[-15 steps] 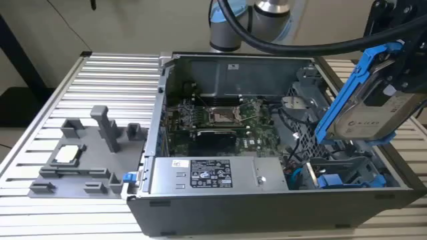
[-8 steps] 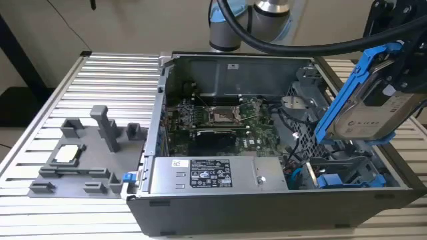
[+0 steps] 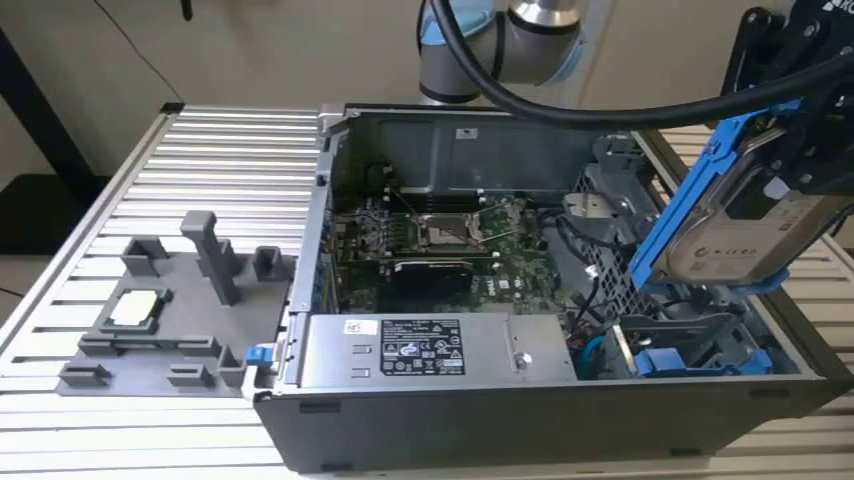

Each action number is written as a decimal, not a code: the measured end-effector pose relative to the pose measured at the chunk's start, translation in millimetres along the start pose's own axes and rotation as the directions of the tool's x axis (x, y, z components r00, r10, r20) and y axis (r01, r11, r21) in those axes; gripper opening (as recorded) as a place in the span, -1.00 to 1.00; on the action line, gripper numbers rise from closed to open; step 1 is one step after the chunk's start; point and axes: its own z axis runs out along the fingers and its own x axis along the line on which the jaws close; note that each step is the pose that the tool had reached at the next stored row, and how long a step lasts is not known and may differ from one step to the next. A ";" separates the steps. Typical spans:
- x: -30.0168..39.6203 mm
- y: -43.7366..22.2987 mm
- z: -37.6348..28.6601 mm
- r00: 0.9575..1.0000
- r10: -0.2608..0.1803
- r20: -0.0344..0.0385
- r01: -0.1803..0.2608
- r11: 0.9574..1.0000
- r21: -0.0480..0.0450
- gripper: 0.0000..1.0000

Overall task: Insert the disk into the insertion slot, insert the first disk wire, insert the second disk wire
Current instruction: 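Insert the disk into the insertion slot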

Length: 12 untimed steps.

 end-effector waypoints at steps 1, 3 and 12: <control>0.3 -0.6 0.9 1.000 0.000 0.000 0.000 1.000 0.000 -0.35; 0.6 -2.4 2.7 1.000 0.000 0.000 0.000 1.000 0.000 -0.35; 2.3 -9.0 12.7 1.000 -0.008 0.000 0.008 1.000 -0.004 -0.35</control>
